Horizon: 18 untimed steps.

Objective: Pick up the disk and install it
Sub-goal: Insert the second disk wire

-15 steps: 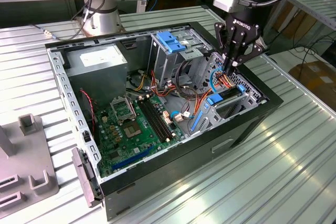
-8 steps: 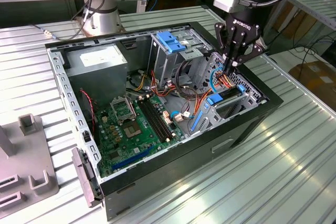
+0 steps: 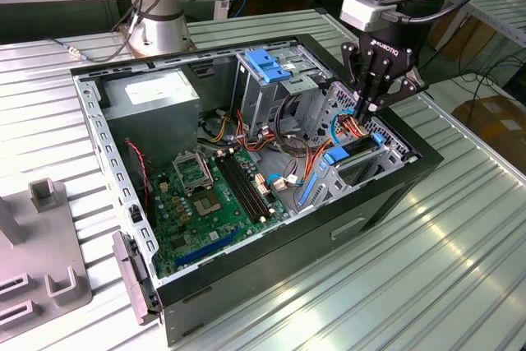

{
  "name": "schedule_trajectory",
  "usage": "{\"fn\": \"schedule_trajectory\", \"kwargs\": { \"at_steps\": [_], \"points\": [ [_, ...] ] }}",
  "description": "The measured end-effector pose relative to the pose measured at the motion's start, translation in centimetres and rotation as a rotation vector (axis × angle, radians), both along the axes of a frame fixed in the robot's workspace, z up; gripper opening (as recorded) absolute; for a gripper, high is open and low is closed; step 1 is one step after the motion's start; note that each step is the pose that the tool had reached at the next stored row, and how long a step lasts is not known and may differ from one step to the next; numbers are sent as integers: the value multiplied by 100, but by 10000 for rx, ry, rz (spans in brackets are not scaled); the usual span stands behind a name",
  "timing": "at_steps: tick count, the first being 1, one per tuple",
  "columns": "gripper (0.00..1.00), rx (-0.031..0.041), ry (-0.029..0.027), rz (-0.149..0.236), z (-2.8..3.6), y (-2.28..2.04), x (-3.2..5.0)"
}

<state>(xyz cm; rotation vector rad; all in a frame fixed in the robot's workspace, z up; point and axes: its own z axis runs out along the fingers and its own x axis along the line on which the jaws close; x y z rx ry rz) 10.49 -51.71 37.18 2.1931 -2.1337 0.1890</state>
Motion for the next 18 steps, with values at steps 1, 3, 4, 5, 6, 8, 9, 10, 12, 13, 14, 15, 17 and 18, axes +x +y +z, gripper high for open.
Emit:
{"fn": "schedule_trajectory", "kwargs": {
  "at_steps": [1,3,4,5,6,8,9,10,12,13,14,15,17,18],
  "points": [
    [16,49,-13,1,-3,-9,-11],
    [16,152,-33,3,-13,-23,-47],
    [16,180,-39,4,-14,-26,-66],
    [16,204,-43,5,-17,-29,-93],
    [16,208,-43,7,-18,-31,-108],
    [16,209,-44,9,-20,-36,-133],
    [16,210,-44,9,-20,-37,-135],
    [16,210,-44,9,-20,-37,-135],
    [16,209,-44,9,-20,-37,-136],
    [16,209,-44,8,-20,-37,-136],
    [16,210,-44,9,-20,-37,-136],
    [16,209,-44,8,-20,-37,-136],
    [16,209,-44,8,-20,-37,-137],
    [16,210,-45,8,-20,-38,-137]
  ]
}}
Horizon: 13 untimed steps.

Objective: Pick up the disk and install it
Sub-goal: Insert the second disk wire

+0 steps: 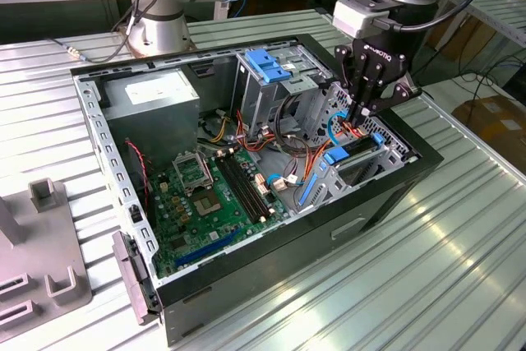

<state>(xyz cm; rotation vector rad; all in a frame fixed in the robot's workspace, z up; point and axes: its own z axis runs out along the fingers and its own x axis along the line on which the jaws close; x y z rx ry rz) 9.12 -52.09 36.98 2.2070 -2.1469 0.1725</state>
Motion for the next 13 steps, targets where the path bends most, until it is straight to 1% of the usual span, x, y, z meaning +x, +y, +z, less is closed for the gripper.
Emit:
{"fn": "schedule_trajectory", "kwargs": {
  "at_steps": [2,5,6,7,8,9,11,12,13],
  "points": [
    [16,-2,-13,2,0,-1,-1],
    [16,-2,-67,16,0,-5,-15],
    [16,-2,-98,26,-1,-7,-25],
    [16,1,-141,33,-2,-12,-33],
    [16,42,-218,35,-4,-25,-43],
    [16,192,-284,35,-7,-50,-49],
    [16,324,-338,35,-9,-77,-52],
    [16,402,-385,34,-12,-102,-56],
    [16,449,-413,35,-14,-119,-59]
  ]
}}
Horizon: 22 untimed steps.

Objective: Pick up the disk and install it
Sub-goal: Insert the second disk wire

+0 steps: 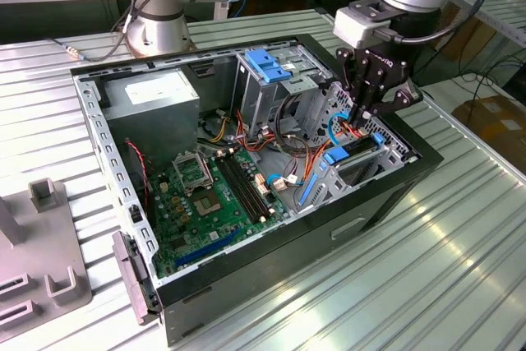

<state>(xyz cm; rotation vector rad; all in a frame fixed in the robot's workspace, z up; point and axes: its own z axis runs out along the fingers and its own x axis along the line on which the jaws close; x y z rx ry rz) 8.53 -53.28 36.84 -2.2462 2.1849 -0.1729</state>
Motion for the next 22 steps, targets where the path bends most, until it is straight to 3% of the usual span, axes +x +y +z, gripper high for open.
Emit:
{"fn": "schedule_trajectory", "kwargs": {
  "at_steps": [2,4,7,12,15,19,22],
  "points": [
    [16,115,-61,1,-4,-42,-6],
    [16,282,-114,5,-16,-92,-23],
    [16,444,-167,9,-28,-118,-41],
    [16,538,-194,16,-84,-168,-45],
    [16,561,-257,39,-113,-191,-50],
    [16,562,-517,126,-120,-192,-72],
    [16,563,-577,151,-124,-193,-108]
  ]
}}
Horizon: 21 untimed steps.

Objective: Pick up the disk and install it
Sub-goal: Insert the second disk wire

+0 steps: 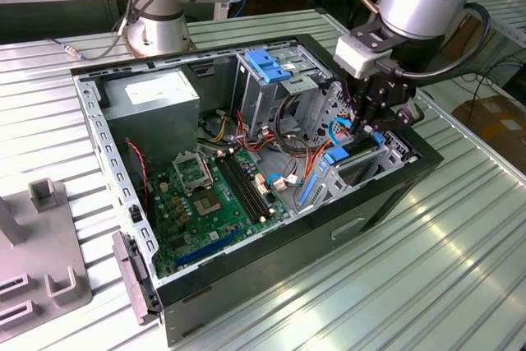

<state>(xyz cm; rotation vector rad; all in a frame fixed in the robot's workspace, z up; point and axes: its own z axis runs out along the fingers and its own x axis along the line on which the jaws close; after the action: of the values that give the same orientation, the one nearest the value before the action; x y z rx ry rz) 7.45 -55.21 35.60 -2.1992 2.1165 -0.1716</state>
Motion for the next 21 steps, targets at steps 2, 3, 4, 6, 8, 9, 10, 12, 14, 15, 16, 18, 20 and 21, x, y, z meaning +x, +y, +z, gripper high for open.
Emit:
{"fn": "schedule_trajectory", "kwargs": {
  "at_steps": [2,3,4,6,8,9,10,12,14,15,16,18,20,21],
  "points": [
    [16,1,-44,14,-14,-5,-23],
    [16,1,-72,22,-23,-8,-33],
    [16,-1,-105,29,-27,-12,-43],
    [16,2,-165,41,-35,-19,-62],
    [16,3,-232,52,-44,-27,-70],
    [16,2,-247,53,-46,-29,-70],
    [16,1,-261,52,-48,-31,-70],
    [16,0,-272,52,-50,-31,-71],
    [16,2,-279,52,-54,-31,-71],
    [16,2,-281,52,-57,-31,-71],
    [16,2,-284,52,-60,-31,-71],
    [16,2,-285,52,-65,-31,-71],
    [16,2,-287,52,-69,-31,-71],
    [16,1,-288,51,-70,-31,-71]
  ]
}}
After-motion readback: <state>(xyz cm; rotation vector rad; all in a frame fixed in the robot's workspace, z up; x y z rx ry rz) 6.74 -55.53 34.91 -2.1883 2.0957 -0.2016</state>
